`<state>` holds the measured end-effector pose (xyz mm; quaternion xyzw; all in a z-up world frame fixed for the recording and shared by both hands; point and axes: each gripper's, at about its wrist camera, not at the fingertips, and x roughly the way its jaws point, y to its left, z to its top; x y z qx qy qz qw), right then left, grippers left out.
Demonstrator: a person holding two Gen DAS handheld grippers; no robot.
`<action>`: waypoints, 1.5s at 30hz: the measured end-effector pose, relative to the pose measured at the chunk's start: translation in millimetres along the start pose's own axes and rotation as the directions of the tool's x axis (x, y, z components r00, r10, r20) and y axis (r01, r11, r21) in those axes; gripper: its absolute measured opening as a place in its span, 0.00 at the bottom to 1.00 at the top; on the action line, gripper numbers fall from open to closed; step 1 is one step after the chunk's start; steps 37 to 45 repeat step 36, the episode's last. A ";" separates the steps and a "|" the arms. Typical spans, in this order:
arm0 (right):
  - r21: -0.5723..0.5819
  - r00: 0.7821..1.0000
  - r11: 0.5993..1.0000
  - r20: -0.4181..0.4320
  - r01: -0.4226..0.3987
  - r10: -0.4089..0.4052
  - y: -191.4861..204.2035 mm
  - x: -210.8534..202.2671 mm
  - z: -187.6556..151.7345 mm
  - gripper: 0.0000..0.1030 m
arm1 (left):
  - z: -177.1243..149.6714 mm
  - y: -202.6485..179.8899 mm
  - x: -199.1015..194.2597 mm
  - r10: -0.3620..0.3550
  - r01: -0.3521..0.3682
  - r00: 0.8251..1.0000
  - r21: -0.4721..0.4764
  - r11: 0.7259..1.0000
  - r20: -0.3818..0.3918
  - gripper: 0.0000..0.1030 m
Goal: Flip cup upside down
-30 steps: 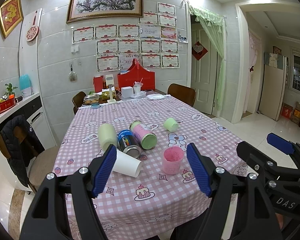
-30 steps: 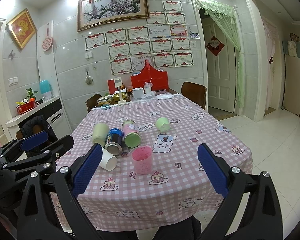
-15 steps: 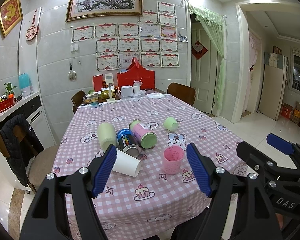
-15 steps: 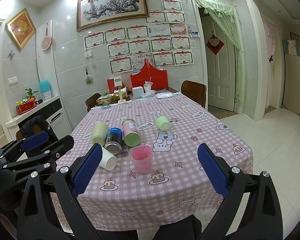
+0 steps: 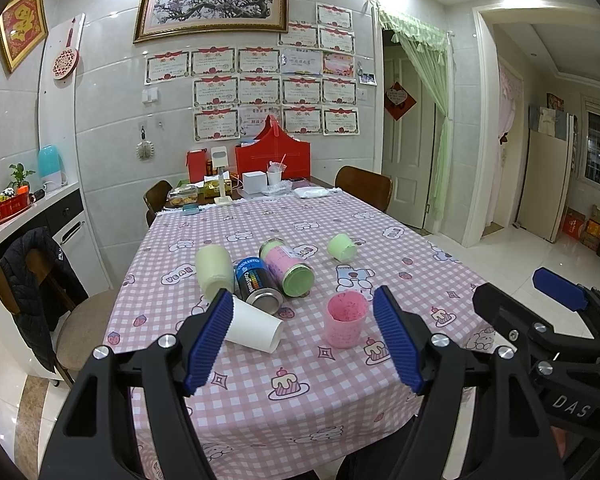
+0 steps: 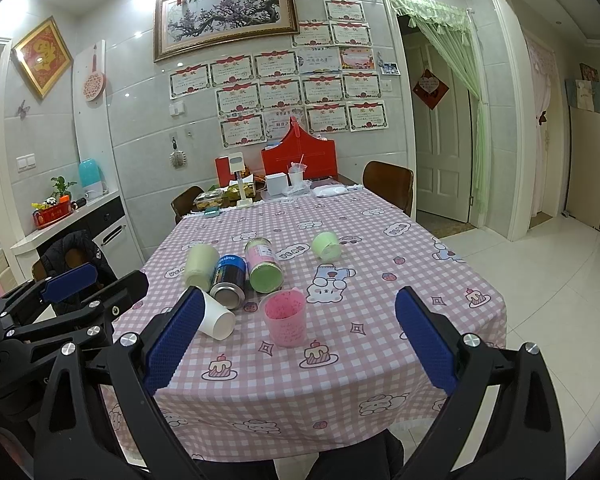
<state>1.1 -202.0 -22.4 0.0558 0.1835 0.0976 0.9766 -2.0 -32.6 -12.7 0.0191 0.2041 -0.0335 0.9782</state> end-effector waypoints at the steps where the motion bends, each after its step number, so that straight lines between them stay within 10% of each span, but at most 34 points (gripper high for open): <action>1: -0.001 1.000 1.000 0.000 0.000 0.000 0.4 0.2 -0.2 0.90 | -0.3 0.5 -0.1 0.001 -0.001 1.000 -0.001 1.000 -0.001 0.70; 45: -0.014 1.000 1.000 -0.013 -0.006 0.006 7.8 -0.4 -2.2 0.91 | -3.8 4.8 2.3 -0.005 0.004 1.000 -0.020 1.000 -0.026 0.70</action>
